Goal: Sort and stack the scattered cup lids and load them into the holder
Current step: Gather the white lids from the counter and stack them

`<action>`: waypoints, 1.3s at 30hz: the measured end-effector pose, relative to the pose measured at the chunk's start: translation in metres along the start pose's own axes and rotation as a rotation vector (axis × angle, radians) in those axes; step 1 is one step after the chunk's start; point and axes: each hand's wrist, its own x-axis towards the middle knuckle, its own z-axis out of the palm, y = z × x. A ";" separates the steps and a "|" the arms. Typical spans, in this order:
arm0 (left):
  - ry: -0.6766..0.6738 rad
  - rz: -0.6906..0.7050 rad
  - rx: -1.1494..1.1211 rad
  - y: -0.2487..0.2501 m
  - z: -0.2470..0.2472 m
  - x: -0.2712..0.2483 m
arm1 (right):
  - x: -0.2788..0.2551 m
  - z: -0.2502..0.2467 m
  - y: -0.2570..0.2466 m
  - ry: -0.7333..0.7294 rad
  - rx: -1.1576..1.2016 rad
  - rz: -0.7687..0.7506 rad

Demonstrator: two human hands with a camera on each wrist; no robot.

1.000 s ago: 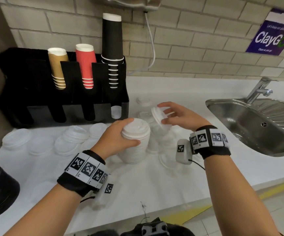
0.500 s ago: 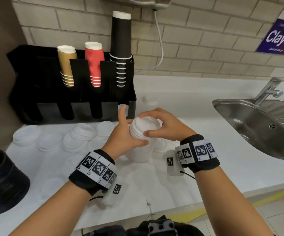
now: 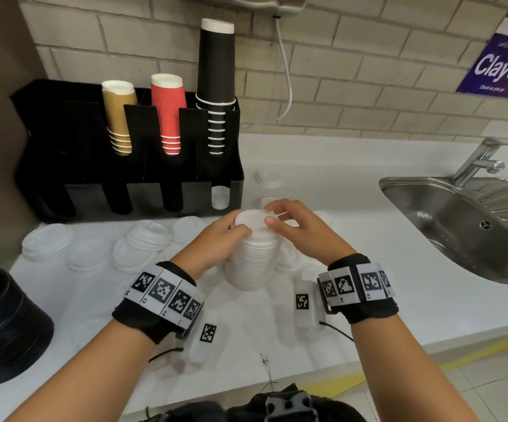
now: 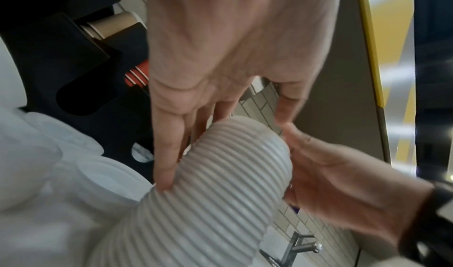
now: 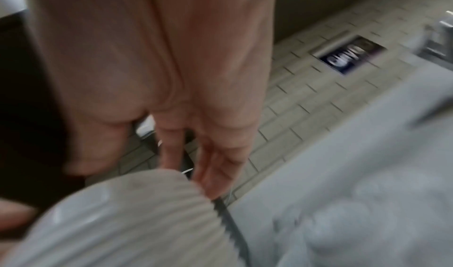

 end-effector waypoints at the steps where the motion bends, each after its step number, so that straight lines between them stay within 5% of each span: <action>1: -0.007 -0.034 -0.005 0.001 0.001 0.001 | -0.001 0.003 0.003 0.024 0.042 0.060; 12: -0.016 -0.306 -0.075 0.000 0.017 0.001 | -0.017 0.032 0.015 -0.119 0.328 0.463; 32: -0.098 -0.561 -0.249 -0.004 0.005 -0.004 | -0.013 0.039 0.011 -0.150 0.521 0.455; 39: -0.152 -0.504 -0.265 0.007 0.002 -0.007 | -0.011 0.023 0.006 -0.138 0.545 0.392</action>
